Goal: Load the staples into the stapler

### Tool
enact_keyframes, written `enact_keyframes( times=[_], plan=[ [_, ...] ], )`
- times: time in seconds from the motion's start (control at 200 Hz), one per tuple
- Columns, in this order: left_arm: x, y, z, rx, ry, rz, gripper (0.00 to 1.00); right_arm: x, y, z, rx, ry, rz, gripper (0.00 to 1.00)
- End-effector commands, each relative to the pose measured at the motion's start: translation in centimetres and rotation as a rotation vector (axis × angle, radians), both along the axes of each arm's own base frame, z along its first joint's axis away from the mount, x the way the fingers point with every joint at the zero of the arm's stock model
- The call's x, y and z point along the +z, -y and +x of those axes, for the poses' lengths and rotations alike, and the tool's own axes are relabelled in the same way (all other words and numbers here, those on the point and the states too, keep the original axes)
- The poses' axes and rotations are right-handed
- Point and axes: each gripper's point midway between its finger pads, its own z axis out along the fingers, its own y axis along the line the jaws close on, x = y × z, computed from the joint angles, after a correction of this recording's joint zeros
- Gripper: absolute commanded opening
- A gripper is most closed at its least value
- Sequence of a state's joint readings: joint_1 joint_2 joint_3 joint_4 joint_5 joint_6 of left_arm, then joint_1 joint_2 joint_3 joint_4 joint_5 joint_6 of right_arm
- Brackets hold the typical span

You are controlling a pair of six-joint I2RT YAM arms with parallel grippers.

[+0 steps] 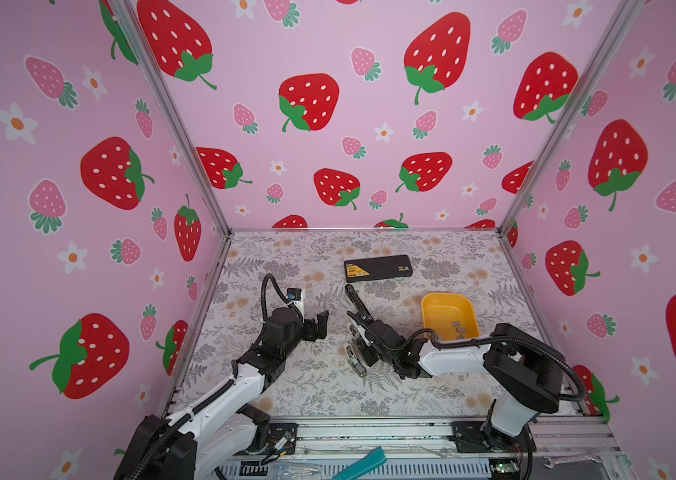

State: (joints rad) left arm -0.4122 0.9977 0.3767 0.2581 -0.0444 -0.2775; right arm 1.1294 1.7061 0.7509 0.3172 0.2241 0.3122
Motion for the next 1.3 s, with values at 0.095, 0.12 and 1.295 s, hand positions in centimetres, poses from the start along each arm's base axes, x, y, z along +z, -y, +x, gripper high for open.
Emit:
enact_keyframes(
  times=[0.095, 0.12, 1.295],
  plan=[
    [2.2, 0.2, 1.0, 0.010, 0.048, -0.025, 0.99, 0.8, -0.2, 0.5, -0.004, 0.020, 0.010, 0.09],
    [2.1, 0.2, 1.0, 0.010, 0.047, -0.025, 0.99, 0.9, -0.1, 0.5, -0.005, 0.021, 0.011, 0.09],
    [2.0, 0.3, 1.1, 0.008, 0.042, -0.026, 0.99, -0.3, -0.3, 0.3, 0.004, -0.001, -0.001, 0.09]
  ],
)
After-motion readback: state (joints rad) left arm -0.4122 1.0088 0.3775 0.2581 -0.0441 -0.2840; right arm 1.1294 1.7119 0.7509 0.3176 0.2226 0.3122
